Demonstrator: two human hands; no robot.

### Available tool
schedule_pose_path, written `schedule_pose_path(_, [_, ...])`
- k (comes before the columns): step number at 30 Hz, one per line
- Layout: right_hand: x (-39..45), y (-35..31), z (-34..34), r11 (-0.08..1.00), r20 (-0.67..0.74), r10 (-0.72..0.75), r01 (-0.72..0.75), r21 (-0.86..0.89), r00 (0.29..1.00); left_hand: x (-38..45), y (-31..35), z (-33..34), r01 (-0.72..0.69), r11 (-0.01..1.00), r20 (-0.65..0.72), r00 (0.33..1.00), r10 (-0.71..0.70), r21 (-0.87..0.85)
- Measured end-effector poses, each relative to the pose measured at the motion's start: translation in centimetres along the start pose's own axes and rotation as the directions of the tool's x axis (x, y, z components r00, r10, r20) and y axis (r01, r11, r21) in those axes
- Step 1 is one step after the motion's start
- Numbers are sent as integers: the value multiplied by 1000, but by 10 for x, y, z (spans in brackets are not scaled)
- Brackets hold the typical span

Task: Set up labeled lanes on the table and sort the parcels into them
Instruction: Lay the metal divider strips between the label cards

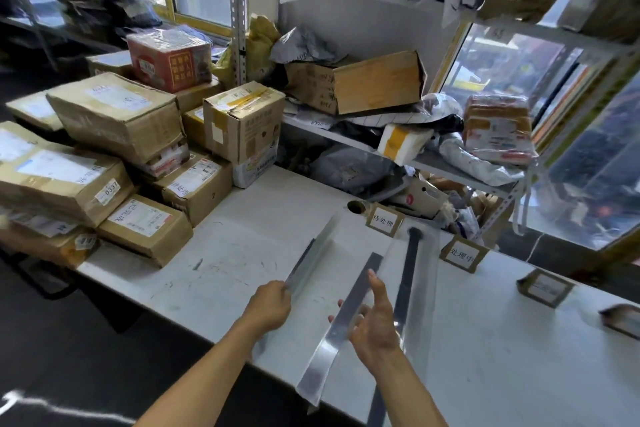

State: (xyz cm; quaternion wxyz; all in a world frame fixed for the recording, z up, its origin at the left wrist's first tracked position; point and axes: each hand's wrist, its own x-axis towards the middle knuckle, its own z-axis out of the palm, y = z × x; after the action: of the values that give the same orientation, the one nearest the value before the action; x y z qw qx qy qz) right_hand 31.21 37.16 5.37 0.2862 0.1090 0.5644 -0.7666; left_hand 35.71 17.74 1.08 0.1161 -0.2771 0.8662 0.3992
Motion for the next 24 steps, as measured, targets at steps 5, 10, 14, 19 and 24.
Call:
schedule_pose_path(5, [-4, -2, -4, 999, 12, -14, 14, -42, 1000, -5, 6, -14, 1, 995, -74, 997, -9, -97])
schedule_pose_path(10, [-3, -12, -3, 999, 30, -43, 44, -17, 999, -34, 27, -50, -55, 979, -77, 996, 40, -198])
schedule_pose_path(14, [-4, -30, 1, 993, 81, -99, 93, 72, 992, -87, 65, -78, -167, 956, -43, 986, 161, -242])
schedule_pose_path(19, [3, -52, -6, 988, 35, -134, 131, 75, 990, -147, 108, -71, -308, 933, 13, 949, 315, -187])
schedule_pose_path(24, [9, -82, -43, 954, -12, -280, 280, 106, 960, -186, 135, -25, -409, 908, 51, 909, 414, -91])
